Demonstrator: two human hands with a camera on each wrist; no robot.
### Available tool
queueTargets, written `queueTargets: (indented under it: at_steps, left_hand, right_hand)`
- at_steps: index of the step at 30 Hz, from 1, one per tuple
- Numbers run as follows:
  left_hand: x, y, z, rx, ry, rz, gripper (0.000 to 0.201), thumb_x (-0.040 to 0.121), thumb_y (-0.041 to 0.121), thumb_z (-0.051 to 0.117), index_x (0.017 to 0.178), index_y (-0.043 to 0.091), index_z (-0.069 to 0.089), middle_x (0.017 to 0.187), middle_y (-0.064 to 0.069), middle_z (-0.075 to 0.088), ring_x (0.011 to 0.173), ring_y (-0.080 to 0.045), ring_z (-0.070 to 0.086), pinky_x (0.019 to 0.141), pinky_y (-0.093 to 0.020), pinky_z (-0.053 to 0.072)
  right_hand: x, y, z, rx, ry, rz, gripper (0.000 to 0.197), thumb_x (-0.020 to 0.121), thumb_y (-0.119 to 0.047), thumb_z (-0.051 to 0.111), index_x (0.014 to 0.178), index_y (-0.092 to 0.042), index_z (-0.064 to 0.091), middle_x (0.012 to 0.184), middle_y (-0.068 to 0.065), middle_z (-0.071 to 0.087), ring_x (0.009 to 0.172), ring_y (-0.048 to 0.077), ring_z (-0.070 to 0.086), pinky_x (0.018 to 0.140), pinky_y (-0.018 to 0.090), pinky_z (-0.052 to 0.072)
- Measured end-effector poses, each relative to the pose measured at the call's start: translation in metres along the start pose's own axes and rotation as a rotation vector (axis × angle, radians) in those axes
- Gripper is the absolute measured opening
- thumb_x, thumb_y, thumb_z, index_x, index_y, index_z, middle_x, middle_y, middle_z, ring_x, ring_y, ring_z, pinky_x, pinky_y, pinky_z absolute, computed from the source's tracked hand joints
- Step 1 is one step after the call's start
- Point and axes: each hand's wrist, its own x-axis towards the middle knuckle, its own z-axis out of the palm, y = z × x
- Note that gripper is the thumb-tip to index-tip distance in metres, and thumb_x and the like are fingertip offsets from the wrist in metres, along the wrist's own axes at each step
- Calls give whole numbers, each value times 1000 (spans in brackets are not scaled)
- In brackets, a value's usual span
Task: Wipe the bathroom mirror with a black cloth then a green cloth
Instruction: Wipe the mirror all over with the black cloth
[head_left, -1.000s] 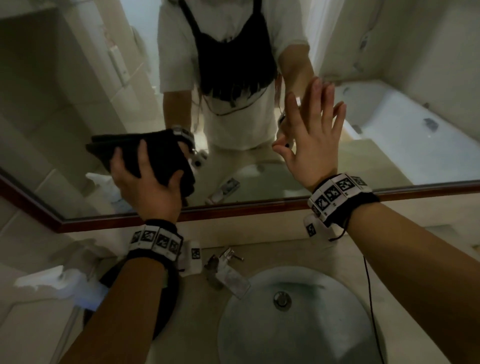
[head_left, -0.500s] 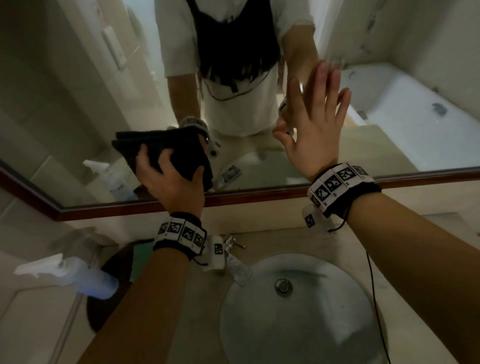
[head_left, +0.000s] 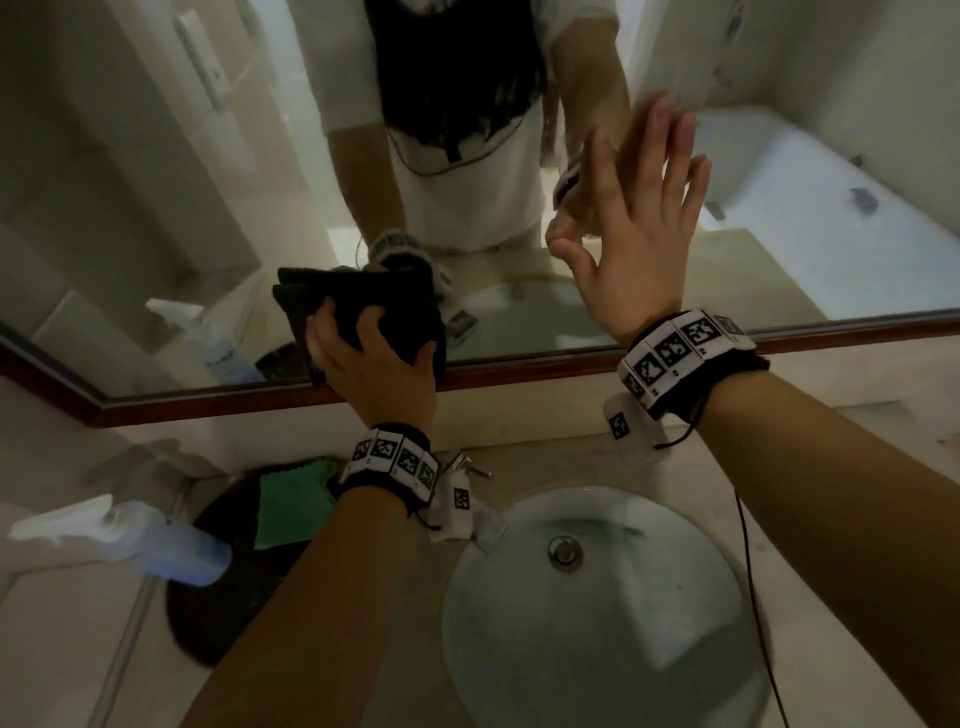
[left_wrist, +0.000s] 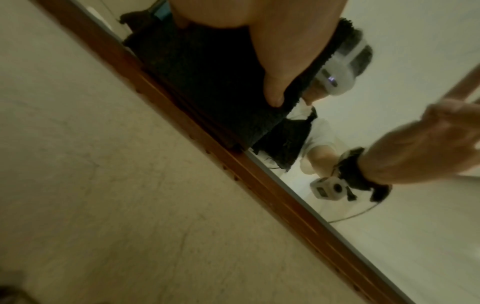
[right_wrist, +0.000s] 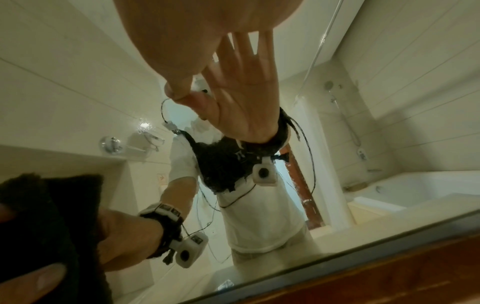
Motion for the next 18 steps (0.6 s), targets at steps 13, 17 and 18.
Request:
queueTargets:
  at_steps: [13,17,18]
  left_hand:
    - [56,-113,-65,-17,-7,-94,68,70,33,87,122,9,50,155,-18,24,143,-38,23,116,-54,30]
    - [70,-148,-80,-14,-5,-108,69,70,32,88,123,9,50,155,-17,24,143,-38,25,114,-54,34]
    - [73,-156,-84,-11,-4,-118,69,69,30,88,123,9,50,155,-17,24,143,-38,25,115,-53,34]
  right_hand:
    - [-18,-114,9,35,-42,-127,86,85,-46,70,157,-27,27,163,23,14,150,44,9,117,66,10]
    - [-14,-145,23,4,-65,-60,95,81,-61,67,158,-30,21,161,28,12,147,51,6,117,66,5]
    - [-15,-146,25,-9,-80,-46,98,80,-64,65,158,-30,18,161,28,11,147,51,6,117,67,5]
